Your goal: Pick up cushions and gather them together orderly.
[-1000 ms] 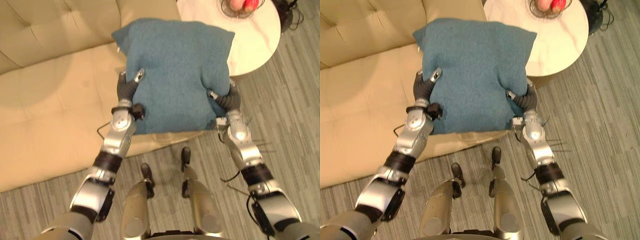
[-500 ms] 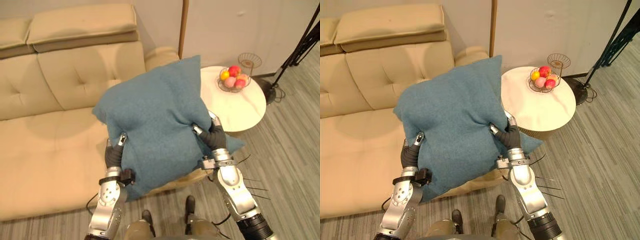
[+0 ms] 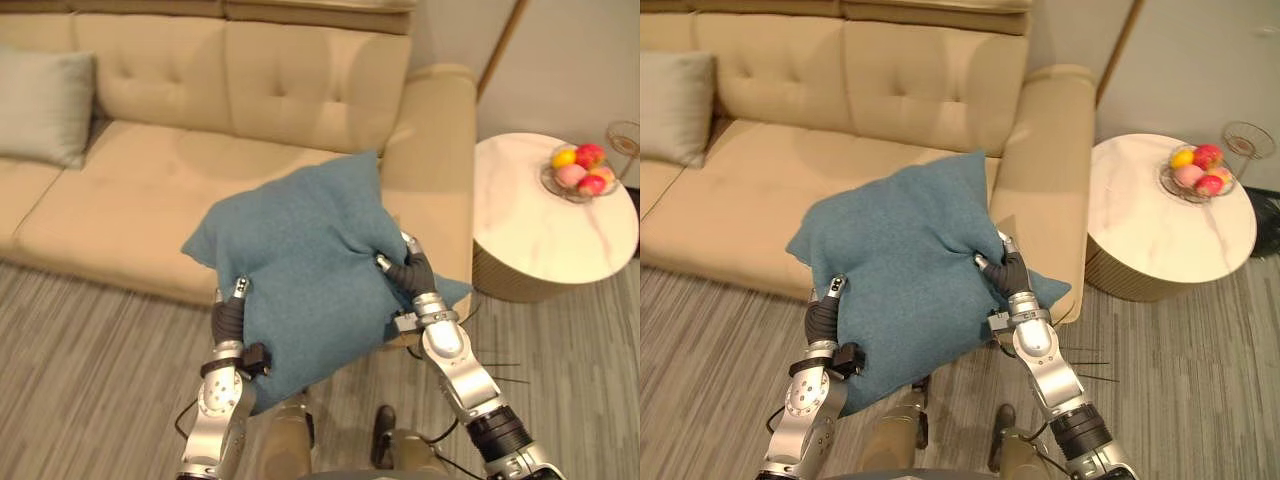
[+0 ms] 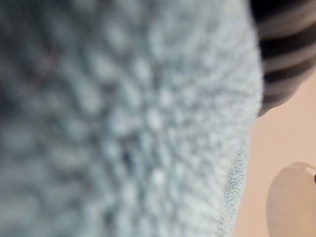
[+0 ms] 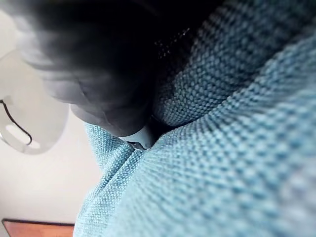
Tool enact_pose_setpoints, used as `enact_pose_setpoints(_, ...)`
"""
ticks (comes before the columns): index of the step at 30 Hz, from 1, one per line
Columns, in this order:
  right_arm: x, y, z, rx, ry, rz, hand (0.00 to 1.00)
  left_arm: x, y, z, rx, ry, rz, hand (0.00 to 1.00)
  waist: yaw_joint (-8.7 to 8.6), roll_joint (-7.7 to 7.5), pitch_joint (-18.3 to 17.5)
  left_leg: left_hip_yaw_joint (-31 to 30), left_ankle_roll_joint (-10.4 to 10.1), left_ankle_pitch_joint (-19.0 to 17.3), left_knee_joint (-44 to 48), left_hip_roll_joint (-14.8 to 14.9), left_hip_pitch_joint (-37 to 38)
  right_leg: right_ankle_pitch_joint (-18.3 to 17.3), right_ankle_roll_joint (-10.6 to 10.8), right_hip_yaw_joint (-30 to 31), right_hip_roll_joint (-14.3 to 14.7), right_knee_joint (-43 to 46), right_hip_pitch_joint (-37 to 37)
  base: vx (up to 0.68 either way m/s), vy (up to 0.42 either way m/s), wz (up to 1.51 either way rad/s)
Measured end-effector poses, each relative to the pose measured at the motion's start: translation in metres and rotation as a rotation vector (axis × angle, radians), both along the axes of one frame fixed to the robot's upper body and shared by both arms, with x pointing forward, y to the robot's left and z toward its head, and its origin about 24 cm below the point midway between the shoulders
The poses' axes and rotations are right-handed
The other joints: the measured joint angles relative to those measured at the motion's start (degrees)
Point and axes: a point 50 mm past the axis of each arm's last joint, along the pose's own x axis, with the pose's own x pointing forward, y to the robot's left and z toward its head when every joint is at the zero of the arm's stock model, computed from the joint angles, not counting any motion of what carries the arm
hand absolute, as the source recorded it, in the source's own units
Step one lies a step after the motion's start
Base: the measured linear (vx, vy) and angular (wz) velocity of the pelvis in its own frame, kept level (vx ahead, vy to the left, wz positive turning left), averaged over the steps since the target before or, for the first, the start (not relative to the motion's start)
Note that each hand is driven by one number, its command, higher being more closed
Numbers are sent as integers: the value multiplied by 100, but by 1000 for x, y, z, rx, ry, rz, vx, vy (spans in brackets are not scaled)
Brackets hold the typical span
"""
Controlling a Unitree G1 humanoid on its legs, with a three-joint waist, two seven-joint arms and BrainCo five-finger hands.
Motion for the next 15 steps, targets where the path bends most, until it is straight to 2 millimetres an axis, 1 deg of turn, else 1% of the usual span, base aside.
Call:
enact_pose_setpoints(1,0,-3,-1,-2,3,-11,100,0,-3,-1,-5,3,-12,100,-44,-28,2,223,60,-44,432,-52,-11,43,22,-98,-148,-27,-5,-292,-6,89)
enact_pose_setpoints(2,-1,-6,-2,-4,6,-20,100,0,-5,0,-11,-1,-24,100,-156,-16,-7,483,146,-159,930,-52,96,87,40,-205,-305,-57,9,-146,25,72)
enact_pose_setpoints(3,-1,-7,-2,-7,8,-22,100,0,-6,0,-11,-2,-30,100,-199,0,-16,589,203,-230,1083,-31,222,120,44,-253,-354,-98,34,-200,98,68)
enact_pose_setpoints(4,-3,-8,-3,-7,8,-24,100,-1,-7,0,-12,-3,-36,100,-277,94,-78,783,116,-388,1066,40,635,226,120,-358,-350,-255,96,-181,160,47)
enact_pose_setpoints(5,-6,-9,-2,-2,2,-29,100,-1,-9,0,-19,-7,-41,100,-301,193,-148,747,-48,-549,496,27,1034,287,251,-424,-312,-356,94,-155,183,41)
enact_pose_setpoints(6,-6,-10,0,0,-5,-35,100,0,-10,1,-20,-12,-46,100,-314,229,-169,694,-44,-599,111,-6,1221,328,302,-447,-283,-409,85,-81,176,29)
enact_pose_setpoints(7,-8,-10,-2,11,-1,-48,100,1,-8,0,-5,-12,-59,100,-290,91,-184,713,-22,-439,-60,-125,1224,476,356,-447,-344,-592,110,-74,160,20)
enact_pose_setpoints(8,-9,-8,-4,16,6,-50,100,-1,-7,-2,1,-3,-58,100,-264,29,-214,702,46,-483,90,-160,1148,709,354,-497,-371,-749,186,-58,146,19)
enact_pose_setpoints(11,-11,-5,-7,31,20,-41,100,-6,-3,-6,15,20,-55,100,-237,12,-224,668,194,-723,544,-173,1035,969,488,-564,-377,-1030,445,-53,138,11)
enact_pose_setpoints(14,-12,-4,-5,30,12,-25,100,-8,-2,-9,16,30,-55,100,-154,5,-246,672,235,-1000,858,-164,902,968,541,-569,-462,-1055,442,-72,129,-8)
enact_pose_setpoints(15,-12,-3,-5,24,12,-22,100,-11,-1,-10,17,37,-53,100,-138,-11,-254,694,286,-1164,1024,-203,850,759,594,-558,-600,-681,283,-53,141,-8)
